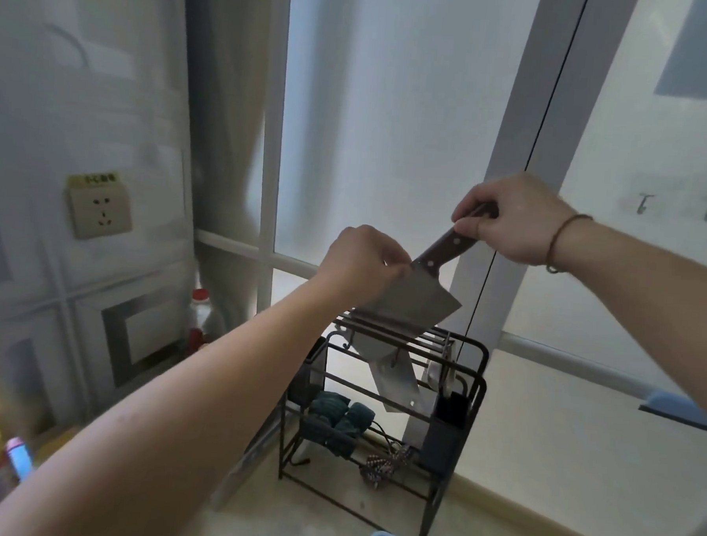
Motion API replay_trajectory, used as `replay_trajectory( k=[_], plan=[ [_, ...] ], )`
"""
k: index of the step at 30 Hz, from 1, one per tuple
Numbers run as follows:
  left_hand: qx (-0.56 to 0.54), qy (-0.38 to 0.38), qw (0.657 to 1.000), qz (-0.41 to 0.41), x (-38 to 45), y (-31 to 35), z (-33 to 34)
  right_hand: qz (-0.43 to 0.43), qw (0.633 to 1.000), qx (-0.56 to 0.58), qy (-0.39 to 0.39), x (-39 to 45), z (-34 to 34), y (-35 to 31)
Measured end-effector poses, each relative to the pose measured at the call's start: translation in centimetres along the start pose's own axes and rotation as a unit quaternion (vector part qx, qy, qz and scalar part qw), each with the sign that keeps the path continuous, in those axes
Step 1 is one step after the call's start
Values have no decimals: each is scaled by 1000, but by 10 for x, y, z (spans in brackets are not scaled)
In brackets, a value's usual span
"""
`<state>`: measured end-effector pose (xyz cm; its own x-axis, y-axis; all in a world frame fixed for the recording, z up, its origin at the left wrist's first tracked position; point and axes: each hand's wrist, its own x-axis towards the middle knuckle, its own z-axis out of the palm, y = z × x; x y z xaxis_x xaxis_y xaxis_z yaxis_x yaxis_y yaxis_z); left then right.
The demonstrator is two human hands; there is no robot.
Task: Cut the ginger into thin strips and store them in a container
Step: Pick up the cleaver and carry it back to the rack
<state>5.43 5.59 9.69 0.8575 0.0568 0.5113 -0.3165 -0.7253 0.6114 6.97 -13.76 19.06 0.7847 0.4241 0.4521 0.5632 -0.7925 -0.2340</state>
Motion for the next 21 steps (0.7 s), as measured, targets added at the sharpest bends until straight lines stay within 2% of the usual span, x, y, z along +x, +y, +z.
replay_trajectory(
  k=[6,12,21],
  plan=[
    [18,-23,999,-13,-12,-16,7,40,998,17,-52,8,59,-6],
    [7,-33,999,-32,-20,-27,11,48,995,13,-91,11,85,-9],
    [-9,-2,999,-52,-25,-41,19,43,996,49,-66,11,102,-12]
  ],
)
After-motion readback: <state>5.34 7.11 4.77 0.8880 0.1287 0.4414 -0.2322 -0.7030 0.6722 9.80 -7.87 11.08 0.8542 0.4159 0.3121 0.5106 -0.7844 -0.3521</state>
